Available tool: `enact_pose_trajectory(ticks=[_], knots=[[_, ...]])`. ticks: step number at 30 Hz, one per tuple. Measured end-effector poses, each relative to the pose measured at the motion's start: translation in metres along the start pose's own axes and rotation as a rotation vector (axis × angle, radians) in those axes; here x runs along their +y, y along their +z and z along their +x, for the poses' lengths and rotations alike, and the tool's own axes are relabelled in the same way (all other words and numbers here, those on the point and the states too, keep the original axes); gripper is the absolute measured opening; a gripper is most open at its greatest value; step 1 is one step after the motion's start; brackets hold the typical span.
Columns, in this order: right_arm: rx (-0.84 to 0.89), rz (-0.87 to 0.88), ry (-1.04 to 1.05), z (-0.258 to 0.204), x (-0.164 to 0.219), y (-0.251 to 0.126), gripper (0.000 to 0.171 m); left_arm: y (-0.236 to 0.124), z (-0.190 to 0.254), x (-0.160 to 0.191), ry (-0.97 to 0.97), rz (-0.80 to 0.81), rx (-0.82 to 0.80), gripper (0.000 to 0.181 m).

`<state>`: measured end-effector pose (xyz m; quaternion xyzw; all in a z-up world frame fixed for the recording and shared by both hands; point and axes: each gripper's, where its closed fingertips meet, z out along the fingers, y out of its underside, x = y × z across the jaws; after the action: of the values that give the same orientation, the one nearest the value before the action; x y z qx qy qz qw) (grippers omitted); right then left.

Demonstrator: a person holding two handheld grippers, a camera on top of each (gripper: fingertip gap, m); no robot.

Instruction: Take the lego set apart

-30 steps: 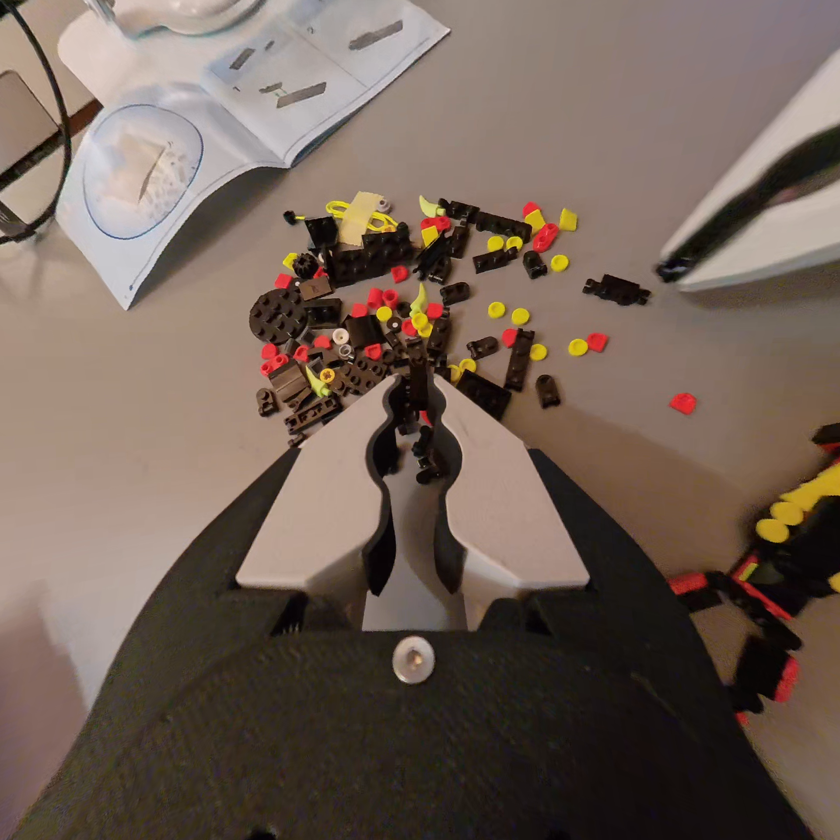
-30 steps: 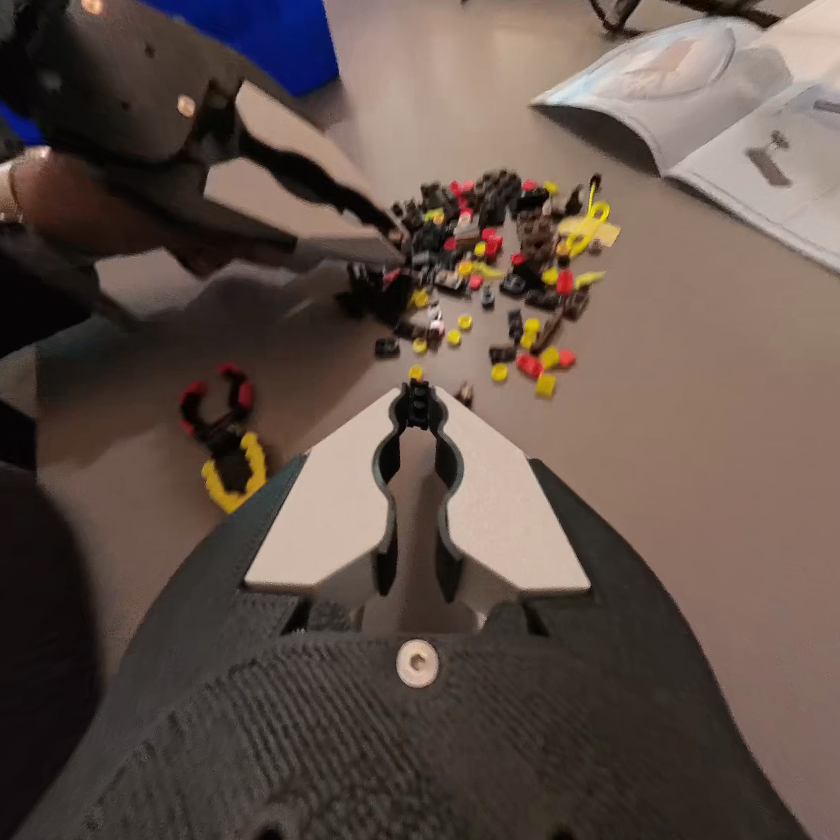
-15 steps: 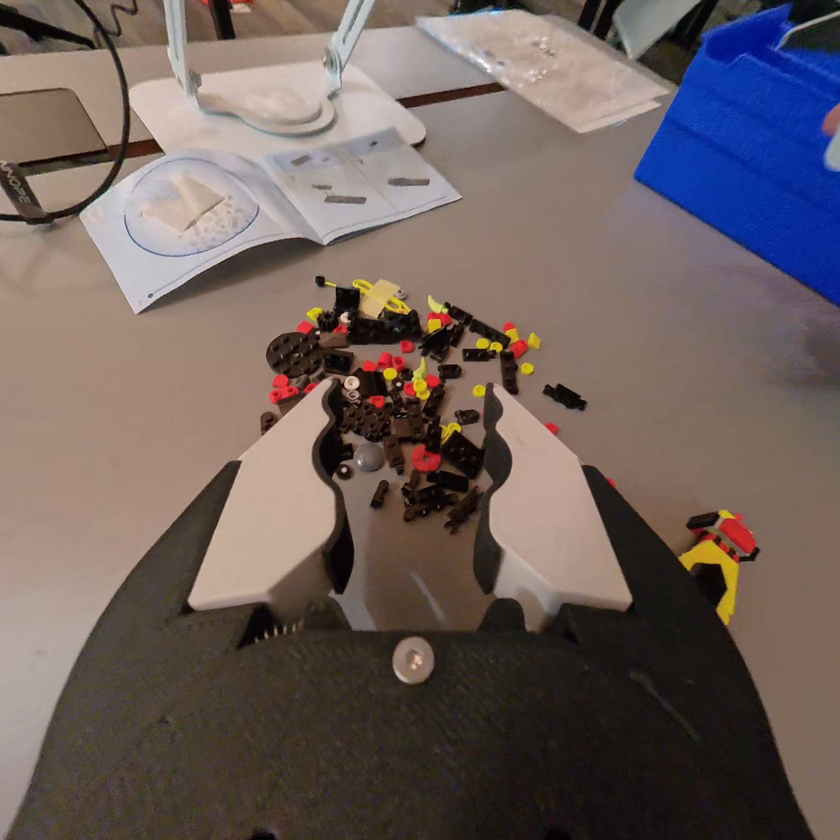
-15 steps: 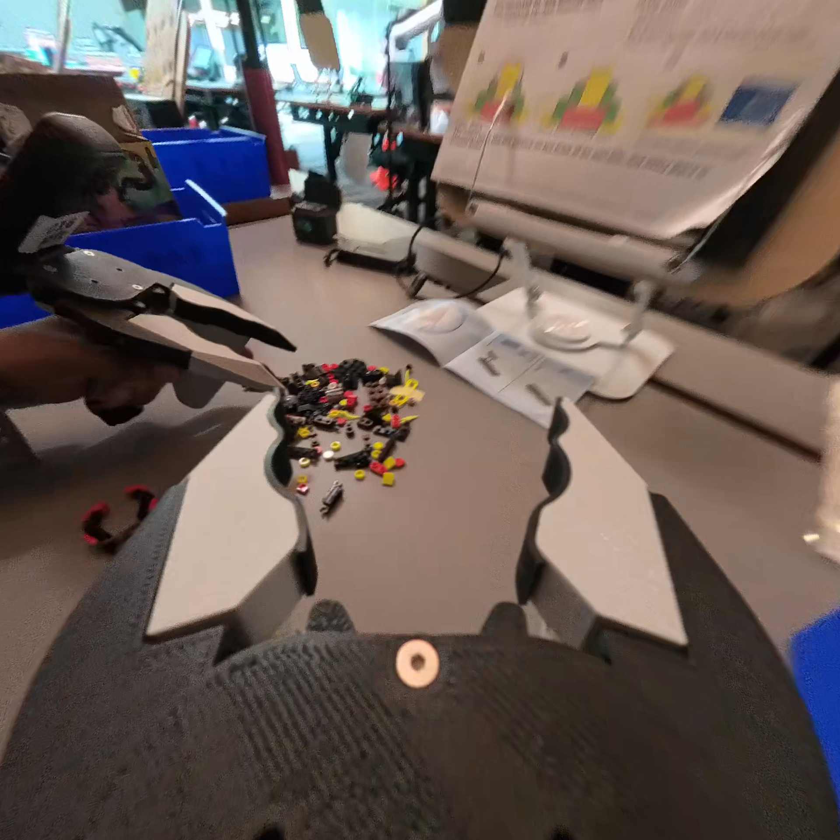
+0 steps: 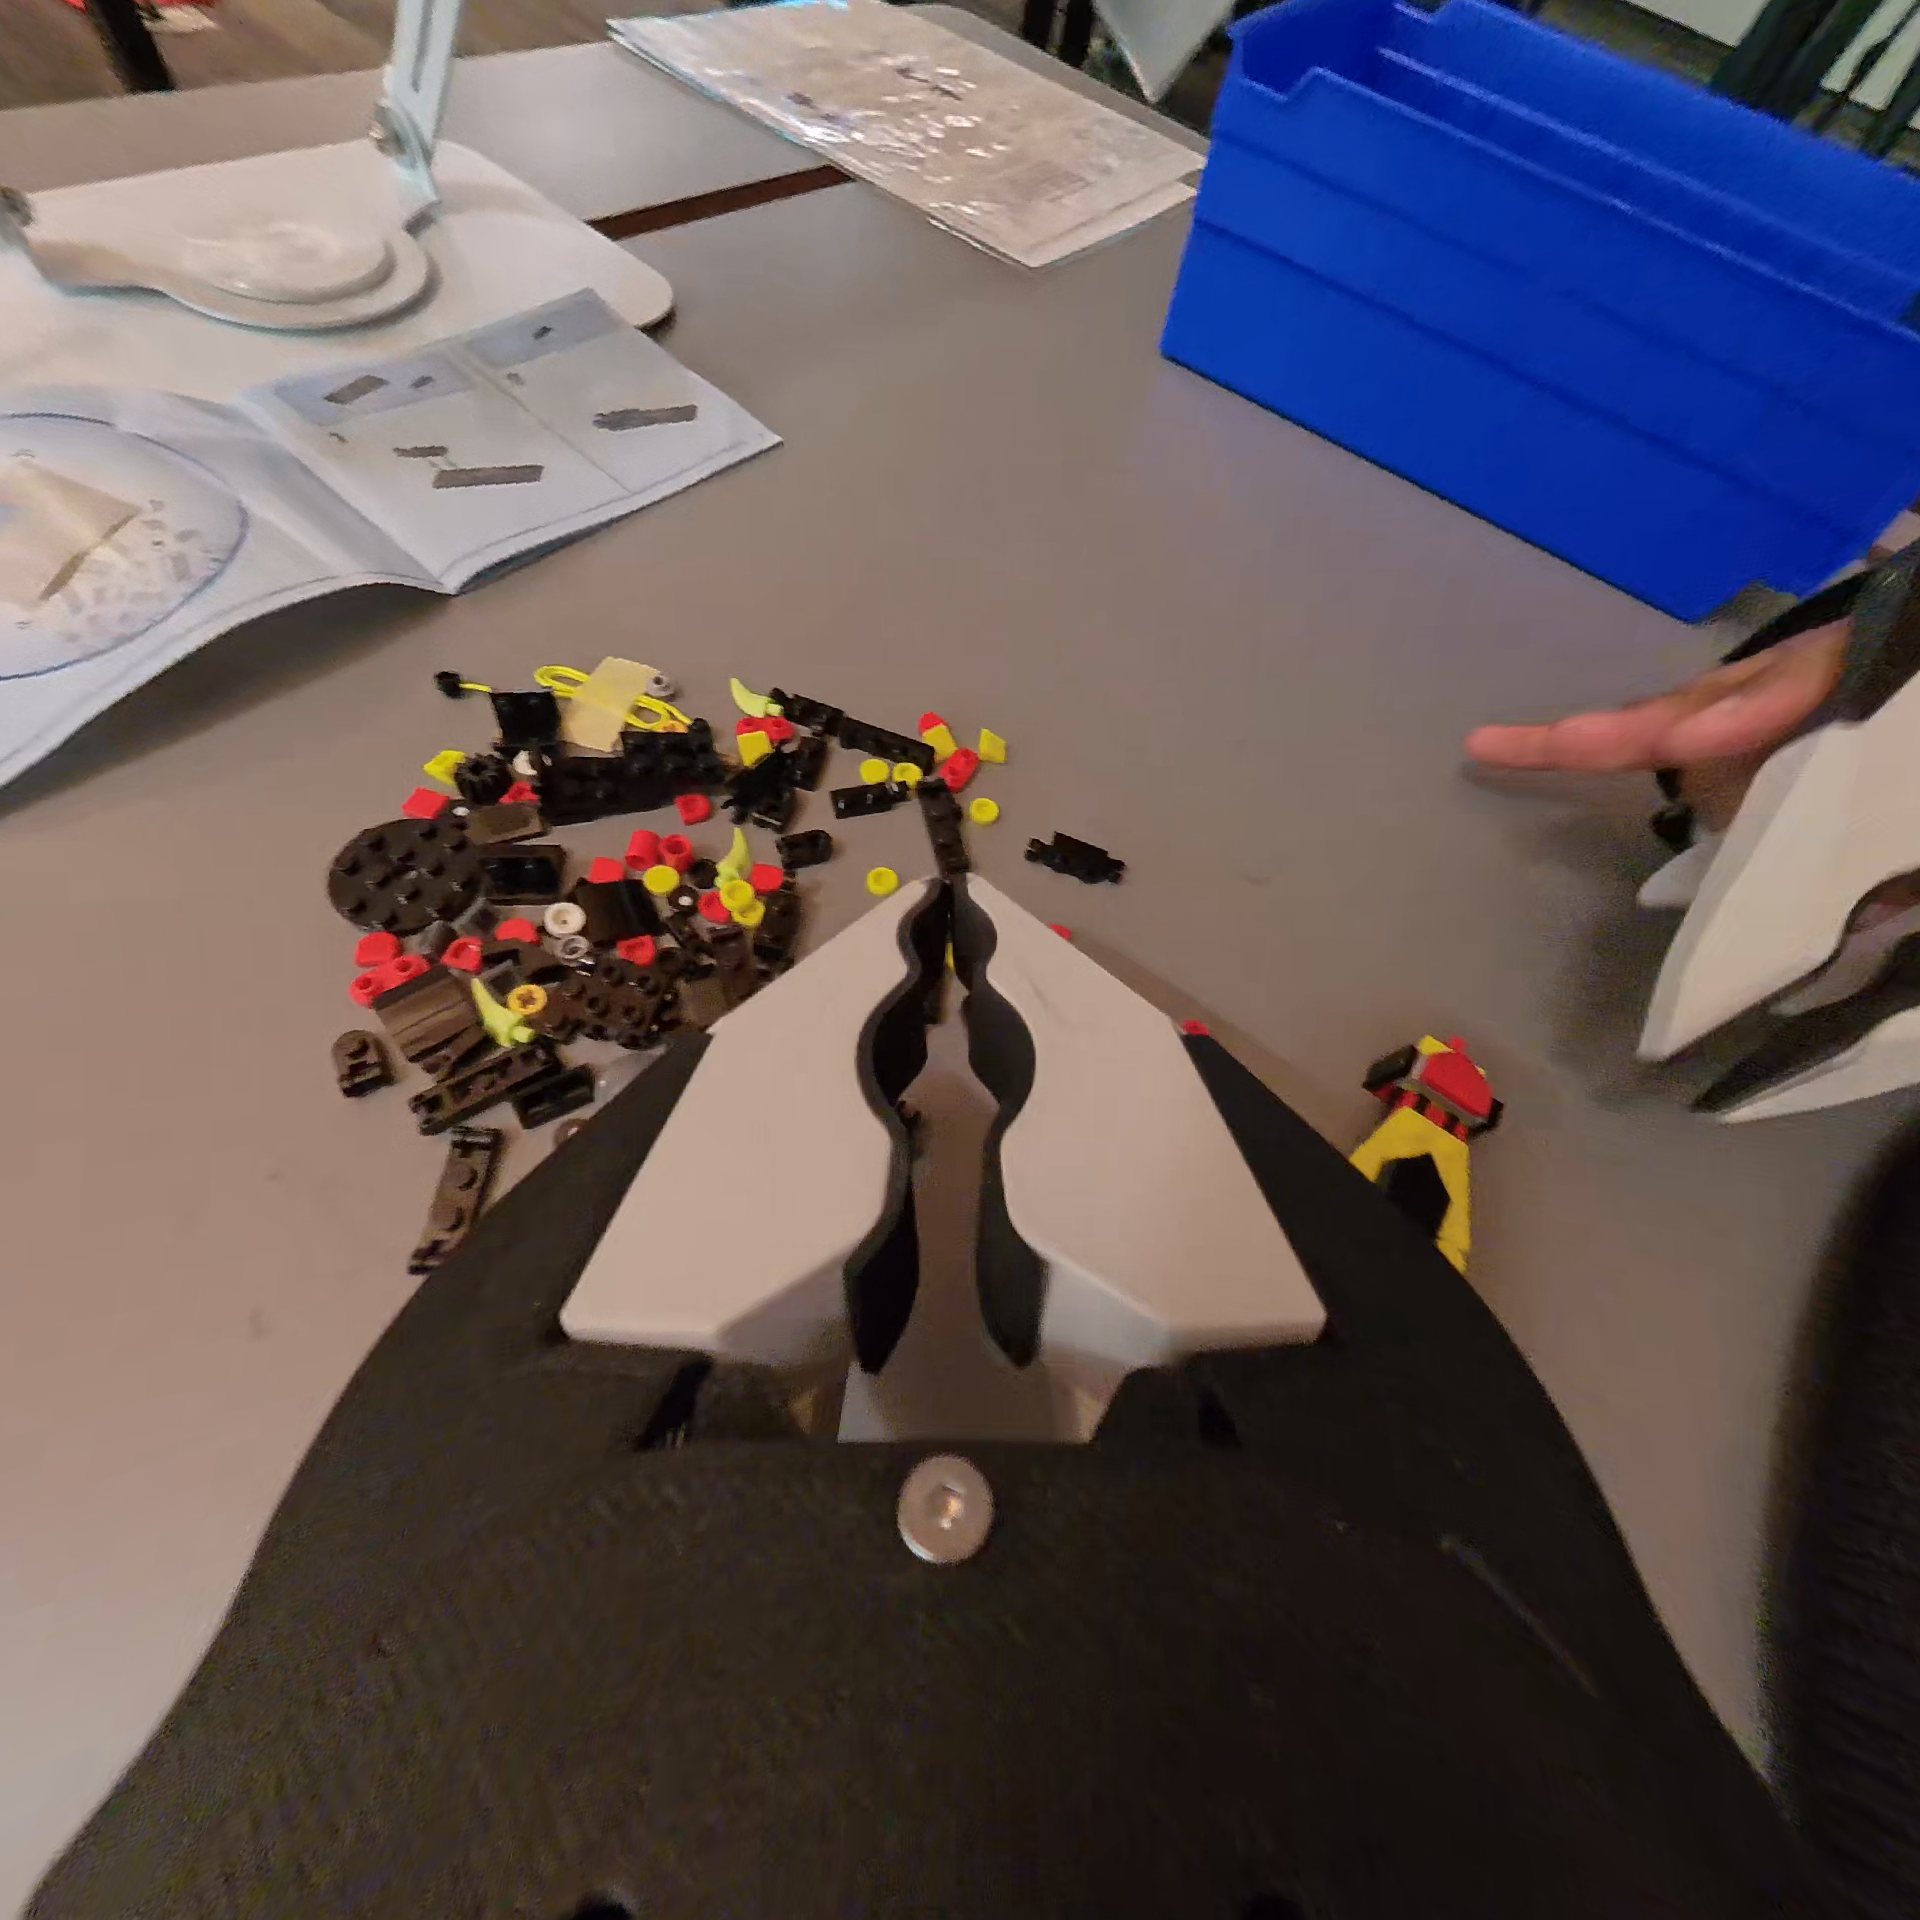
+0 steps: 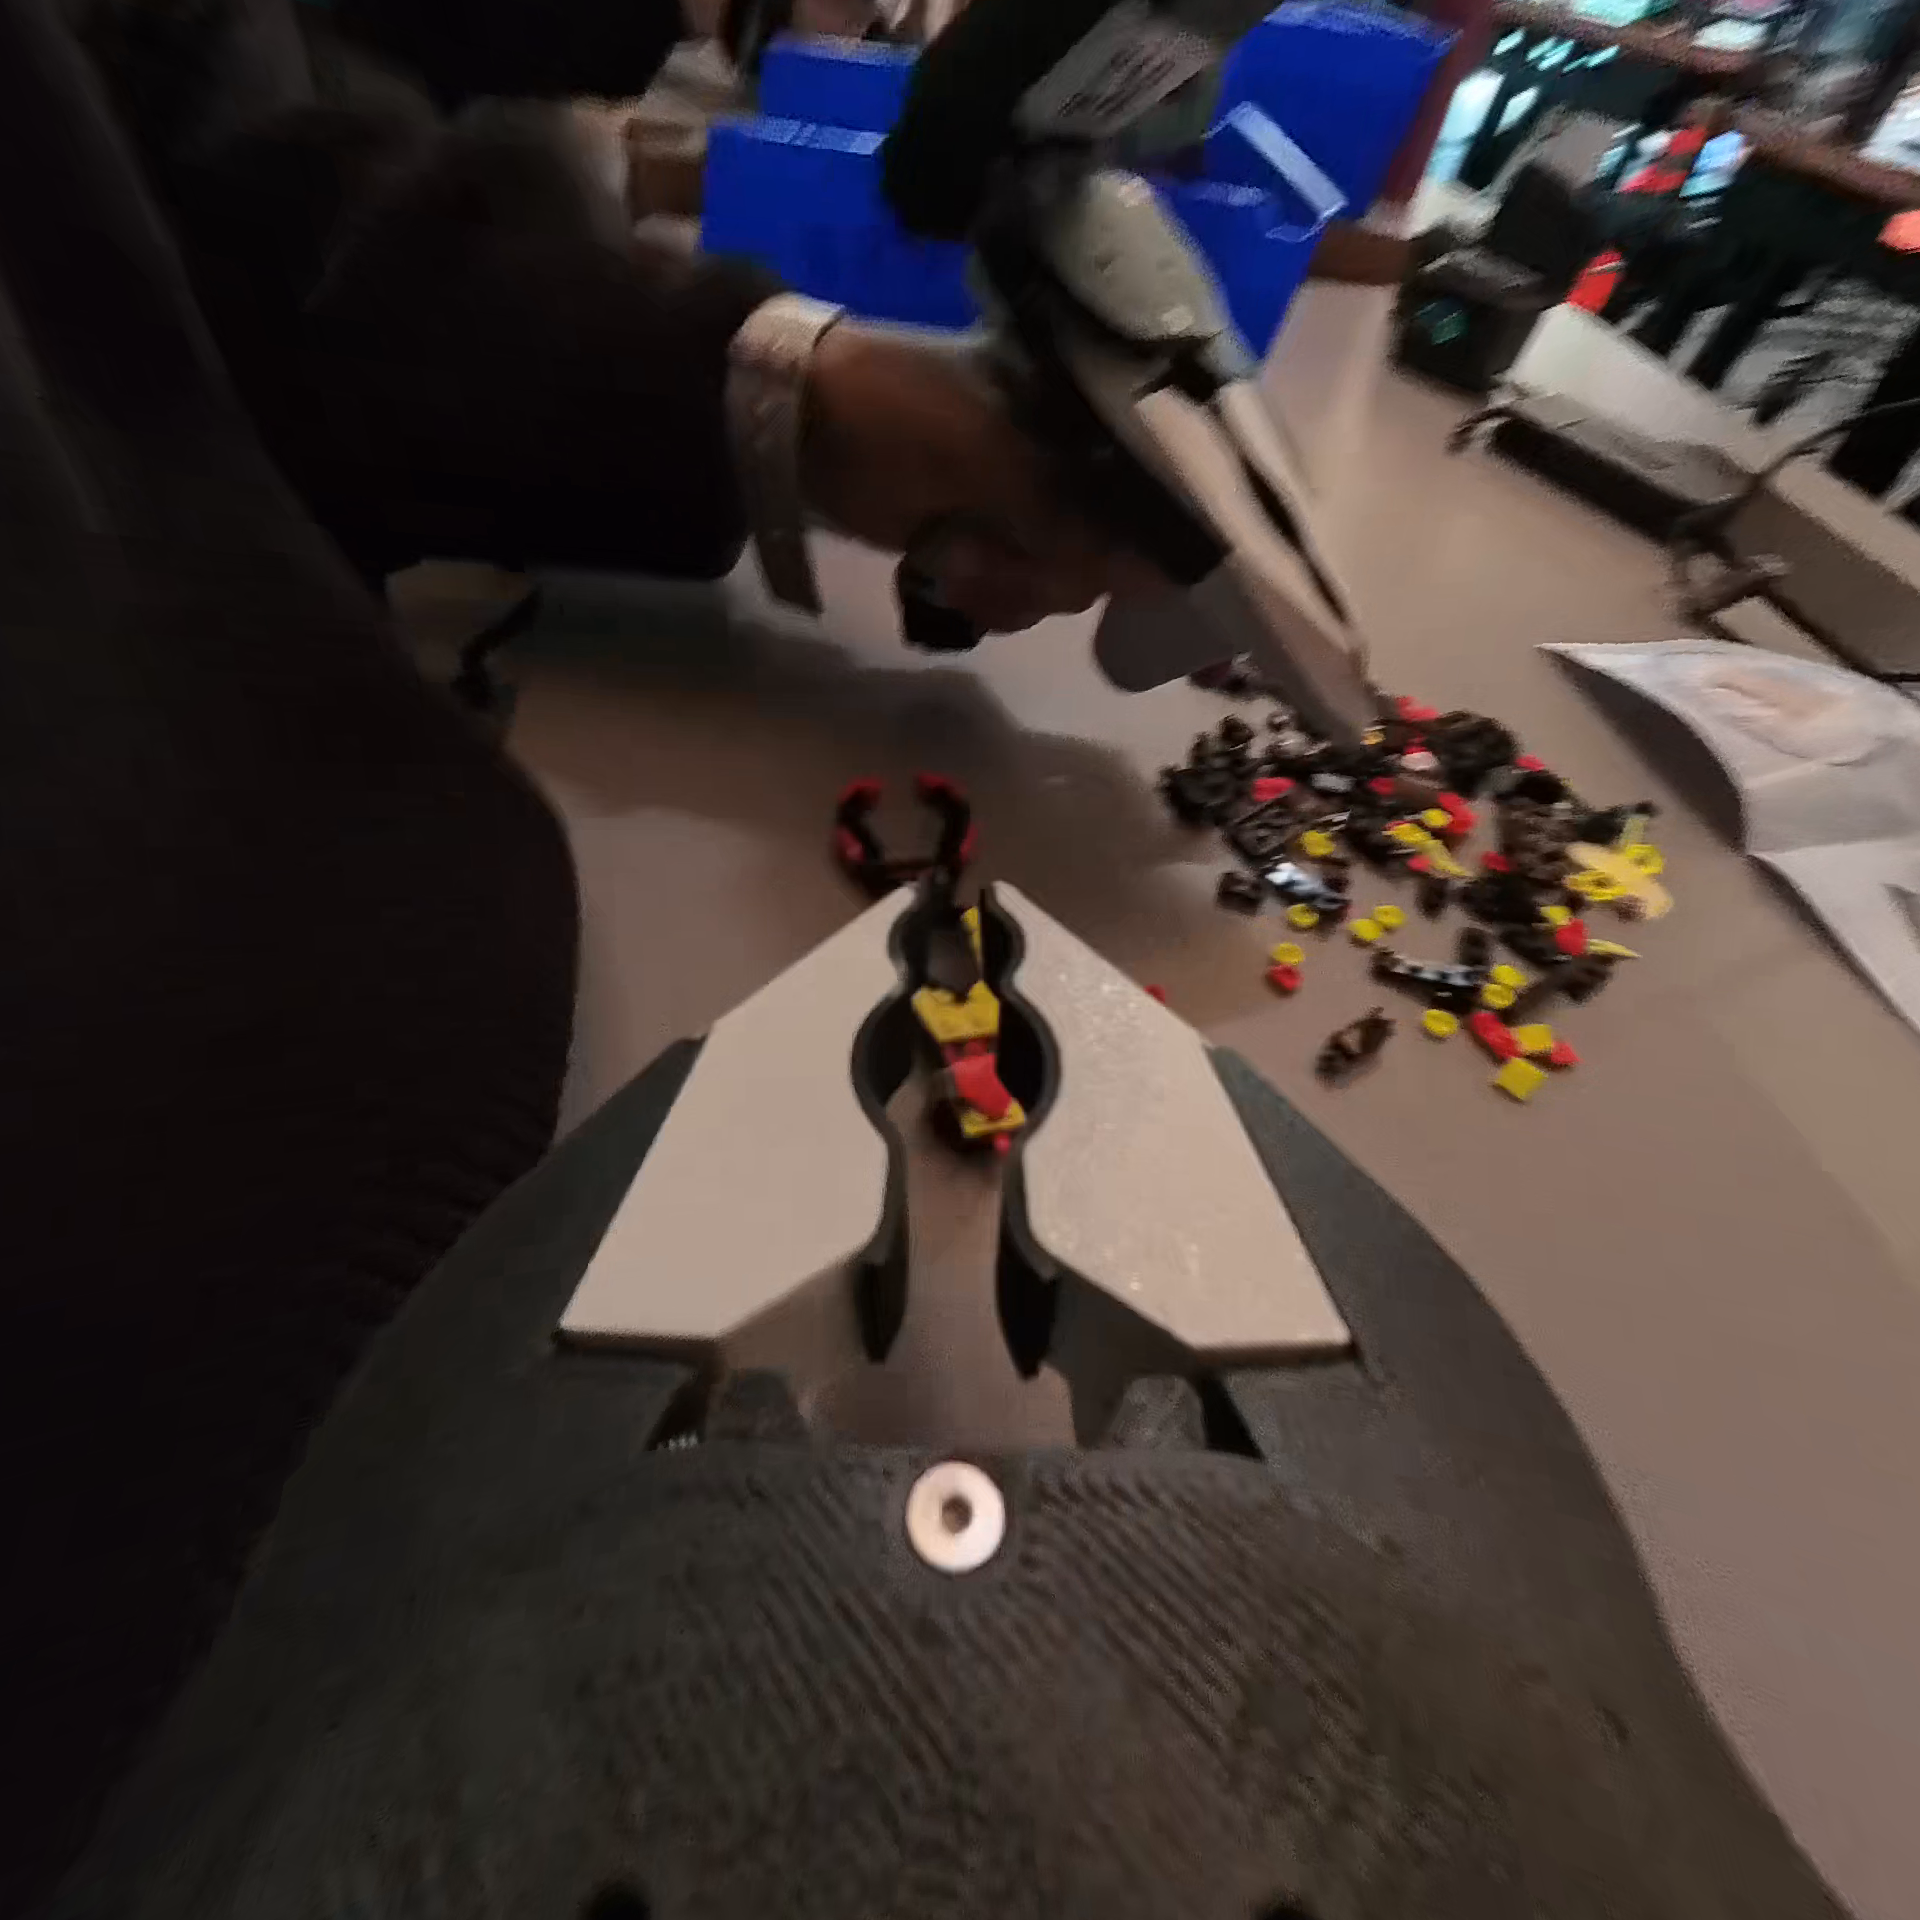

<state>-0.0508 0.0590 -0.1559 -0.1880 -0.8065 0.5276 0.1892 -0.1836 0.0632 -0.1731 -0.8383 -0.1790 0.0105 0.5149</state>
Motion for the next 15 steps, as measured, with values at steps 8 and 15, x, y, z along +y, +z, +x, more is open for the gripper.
enact_pose_trajectory(ticks=[8, 15], knots=[[0.054, -0.207, -0.075, 0.002, 0.031, 0.039, 0.066, 0.005, 0.02, 0.009, 0.049, -0.052, 0.096, 0.0], [-0.012, -0.315, 0.124, 0.002, 0.053, 0.032, 0.03, 0.006, 0.029, 0.013, 0.115, -0.07, 0.114, 0.0]])
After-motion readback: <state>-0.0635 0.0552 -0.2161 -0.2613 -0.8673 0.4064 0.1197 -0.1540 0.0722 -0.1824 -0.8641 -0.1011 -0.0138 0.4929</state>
